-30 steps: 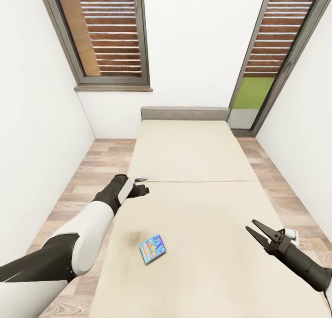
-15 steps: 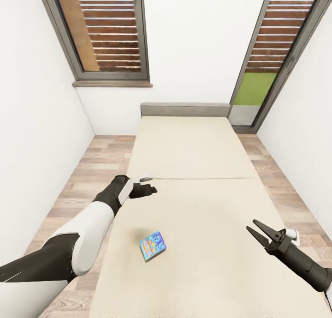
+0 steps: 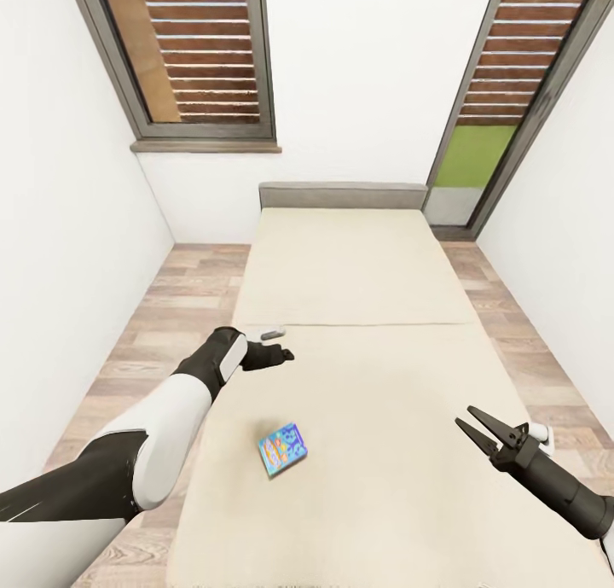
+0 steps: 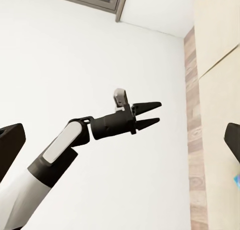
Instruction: Put all the toys in the child's room - the three board games (two on the bed and one on the table), the two jigsaw puzzles on the table, and the tennis ball on the table - inside the toy box on the table in the child's room.
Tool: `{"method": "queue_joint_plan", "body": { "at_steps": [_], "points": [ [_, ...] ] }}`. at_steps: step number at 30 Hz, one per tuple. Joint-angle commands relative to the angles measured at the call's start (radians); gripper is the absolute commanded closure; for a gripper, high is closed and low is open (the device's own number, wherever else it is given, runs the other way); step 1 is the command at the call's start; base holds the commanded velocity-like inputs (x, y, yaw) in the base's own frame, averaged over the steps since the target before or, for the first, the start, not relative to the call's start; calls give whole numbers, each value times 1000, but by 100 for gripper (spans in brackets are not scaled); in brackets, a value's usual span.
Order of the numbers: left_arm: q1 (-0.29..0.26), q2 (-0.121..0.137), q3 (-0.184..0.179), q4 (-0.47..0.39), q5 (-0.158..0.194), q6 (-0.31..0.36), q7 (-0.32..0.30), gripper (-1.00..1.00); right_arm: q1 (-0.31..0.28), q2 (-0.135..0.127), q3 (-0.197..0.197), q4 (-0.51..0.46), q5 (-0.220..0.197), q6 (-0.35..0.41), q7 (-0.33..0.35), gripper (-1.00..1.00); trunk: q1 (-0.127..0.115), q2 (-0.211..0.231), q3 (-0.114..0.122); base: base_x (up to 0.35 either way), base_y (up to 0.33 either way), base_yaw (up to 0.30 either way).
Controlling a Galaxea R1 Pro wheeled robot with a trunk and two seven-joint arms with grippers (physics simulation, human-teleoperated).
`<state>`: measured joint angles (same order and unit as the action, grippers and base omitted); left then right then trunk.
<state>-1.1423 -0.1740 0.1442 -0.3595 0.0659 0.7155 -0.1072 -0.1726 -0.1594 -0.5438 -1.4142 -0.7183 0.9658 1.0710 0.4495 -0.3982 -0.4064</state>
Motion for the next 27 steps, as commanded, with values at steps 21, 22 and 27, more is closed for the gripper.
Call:
{"method": "queue_joint_plan", "body": {
  "at_steps": [21,22,27],
  "points": [
    [-1,-1,4,1,3,-1,8,-100,-1,0,-4,2,1,4,4,-100,0,-2,-36,0,0,0],
    [-1,-1,4,1,3,-10,9,-100,-1,0,-7,4,1,4,4,-100,0,-2,-38,0,0,0],
    [-1,-1,4,1,3,-34,11,-100,-1,0,-20,7,0,4,4,-100,0,-2,-46,0,0,0]
  ]
}}
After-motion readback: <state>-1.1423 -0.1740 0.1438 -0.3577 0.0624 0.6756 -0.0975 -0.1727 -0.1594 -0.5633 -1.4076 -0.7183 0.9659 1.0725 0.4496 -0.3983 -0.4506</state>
